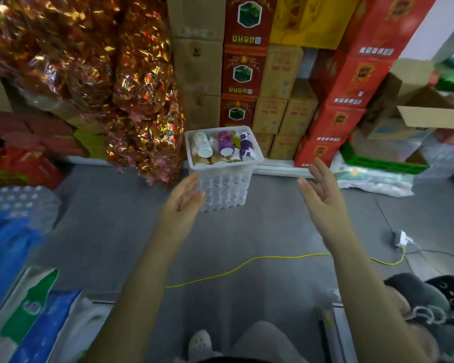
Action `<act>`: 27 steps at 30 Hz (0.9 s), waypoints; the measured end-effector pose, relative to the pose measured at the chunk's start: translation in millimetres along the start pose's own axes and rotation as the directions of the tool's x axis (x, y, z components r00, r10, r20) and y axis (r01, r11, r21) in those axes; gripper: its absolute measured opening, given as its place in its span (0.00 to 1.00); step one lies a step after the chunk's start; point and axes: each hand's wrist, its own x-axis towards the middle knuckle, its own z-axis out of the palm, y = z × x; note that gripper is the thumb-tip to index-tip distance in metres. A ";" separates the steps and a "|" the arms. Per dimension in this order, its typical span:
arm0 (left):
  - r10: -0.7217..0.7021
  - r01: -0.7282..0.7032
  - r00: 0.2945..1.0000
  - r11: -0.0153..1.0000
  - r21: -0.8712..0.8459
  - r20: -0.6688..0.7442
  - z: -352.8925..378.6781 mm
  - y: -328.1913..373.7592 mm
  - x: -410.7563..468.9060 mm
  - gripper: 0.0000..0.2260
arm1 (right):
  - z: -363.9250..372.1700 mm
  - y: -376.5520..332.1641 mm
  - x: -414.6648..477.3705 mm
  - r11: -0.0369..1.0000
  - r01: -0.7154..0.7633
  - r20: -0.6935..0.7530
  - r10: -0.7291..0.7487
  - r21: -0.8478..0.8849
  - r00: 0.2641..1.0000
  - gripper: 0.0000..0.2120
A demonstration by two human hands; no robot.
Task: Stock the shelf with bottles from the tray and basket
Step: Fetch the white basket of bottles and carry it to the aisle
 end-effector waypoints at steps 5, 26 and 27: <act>-0.063 0.063 0.998 0.998 -0.002 0.003 1.5 -7.6 57.2 0.17 | 22.1 18.7 54.4 0.996 -0.086 -0.013 0.086 -0.018 0.996 0.25; -0.217 0.242 0.948 0.967 0.082 -0.234 106.0 -19.2 365.6 0.15 | 46.9 88.3 430.2 0.974 -0.221 0.169 0.227 -0.052 0.959 0.26; -0.235 0.260 0.944 0.962 0.081 -0.233 106.0 -23.4 375.8 0.15 | 51.0 93.6 437.7 0.967 -0.248 0.173 0.253 -0.050 0.952 0.25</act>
